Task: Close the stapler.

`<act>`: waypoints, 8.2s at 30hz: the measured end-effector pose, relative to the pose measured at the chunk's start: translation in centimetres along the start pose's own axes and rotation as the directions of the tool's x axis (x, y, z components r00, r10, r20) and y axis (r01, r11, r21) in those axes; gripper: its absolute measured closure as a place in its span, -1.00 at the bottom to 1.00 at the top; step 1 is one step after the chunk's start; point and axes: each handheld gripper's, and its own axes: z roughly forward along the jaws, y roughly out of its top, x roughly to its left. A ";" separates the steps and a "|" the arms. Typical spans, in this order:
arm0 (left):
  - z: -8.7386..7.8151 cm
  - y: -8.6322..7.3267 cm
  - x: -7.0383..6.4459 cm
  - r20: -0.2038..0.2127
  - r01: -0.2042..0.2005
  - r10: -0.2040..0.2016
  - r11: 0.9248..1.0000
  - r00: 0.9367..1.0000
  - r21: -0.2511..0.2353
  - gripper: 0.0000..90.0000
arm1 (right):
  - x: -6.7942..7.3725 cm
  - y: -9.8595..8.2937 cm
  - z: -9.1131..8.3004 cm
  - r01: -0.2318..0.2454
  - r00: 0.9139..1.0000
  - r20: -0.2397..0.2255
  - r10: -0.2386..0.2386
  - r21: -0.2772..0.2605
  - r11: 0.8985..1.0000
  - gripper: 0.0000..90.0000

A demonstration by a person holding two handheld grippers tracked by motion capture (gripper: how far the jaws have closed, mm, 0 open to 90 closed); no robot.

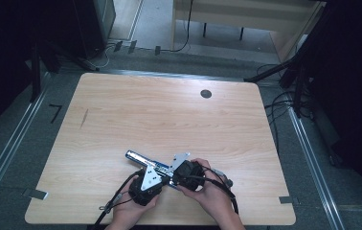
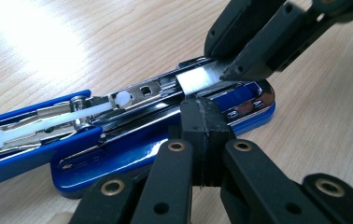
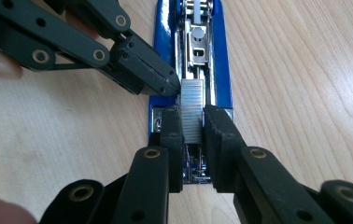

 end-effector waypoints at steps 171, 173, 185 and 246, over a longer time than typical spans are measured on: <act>0.0 0.0 0.2 0.010 0.023 -0.023 1.000 1.000 -0.001 1.00 | -1.0 -0.4 1.0 -0.090 0.996 -0.043 0.084 -0.147 0.985 1.00; -0.1 -0.1 0.3 0.012 0.040 -0.040 0.999 0.999 -0.003 1.00 | -1.1 -0.4 0.9 -0.093 0.995 -0.048 0.087 -0.153 0.984 1.00; -2.5 -0.6 2.9 0.010 0.129 -0.129 0.992 0.992 -0.014 1.00 | -1.4 -0.1 0.0 -0.129 0.991 -0.056 0.120 -0.225 0.966 1.00; -3.1 -1.7 7.1 -0.148 0.227 -0.225 0.974 0.963 -0.004 1.00 | -0.7 7.1 3.9 -0.037 0.999 -0.036 0.031 -0.186 0.982 1.00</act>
